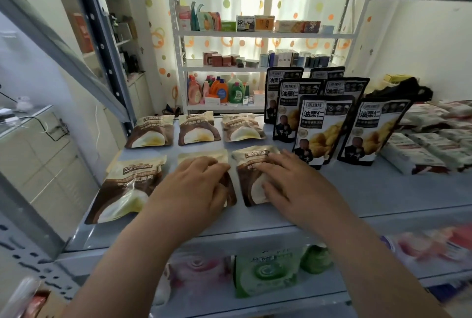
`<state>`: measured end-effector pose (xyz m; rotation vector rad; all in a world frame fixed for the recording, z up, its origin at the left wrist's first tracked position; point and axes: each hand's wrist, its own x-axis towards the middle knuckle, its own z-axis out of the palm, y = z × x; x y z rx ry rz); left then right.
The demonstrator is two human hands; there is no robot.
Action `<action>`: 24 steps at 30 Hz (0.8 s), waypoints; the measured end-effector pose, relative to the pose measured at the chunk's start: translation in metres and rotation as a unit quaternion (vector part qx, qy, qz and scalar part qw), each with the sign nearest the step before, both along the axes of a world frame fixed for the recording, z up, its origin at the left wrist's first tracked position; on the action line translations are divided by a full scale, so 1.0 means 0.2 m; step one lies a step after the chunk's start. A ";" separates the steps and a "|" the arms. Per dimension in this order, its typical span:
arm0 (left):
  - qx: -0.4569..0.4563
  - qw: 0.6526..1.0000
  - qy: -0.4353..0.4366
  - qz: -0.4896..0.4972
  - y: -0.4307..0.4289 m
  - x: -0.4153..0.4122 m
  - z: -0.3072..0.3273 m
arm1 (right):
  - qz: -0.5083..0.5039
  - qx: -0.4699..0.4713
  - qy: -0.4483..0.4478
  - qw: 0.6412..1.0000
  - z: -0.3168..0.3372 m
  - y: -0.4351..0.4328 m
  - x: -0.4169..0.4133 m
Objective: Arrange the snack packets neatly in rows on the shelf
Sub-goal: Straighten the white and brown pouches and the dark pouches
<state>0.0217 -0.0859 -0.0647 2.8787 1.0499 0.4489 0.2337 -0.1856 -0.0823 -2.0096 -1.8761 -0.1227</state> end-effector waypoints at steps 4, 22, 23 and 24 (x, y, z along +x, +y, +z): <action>0.007 1.000 -0.016 -0.022 0.09 0.19 0.11 | 0.038 0.054 0.012 0.998 0.02 -0.09 0.13; -0.050 0.992 0.117 -0.004 0.51 0.90 0.11 | 0.039 0.073 0.073 0.994 -0.03 -0.38 0.68; -0.052 0.995 0.083 0.007 0.50 0.91 0.13 | 0.034 0.084 0.087 0.992 -0.01 -0.39 0.72; -0.052 0.998 0.029 0.018 0.48 0.90 0.17 | 0.028 0.100 0.103 0.989 0.01 -0.41 0.77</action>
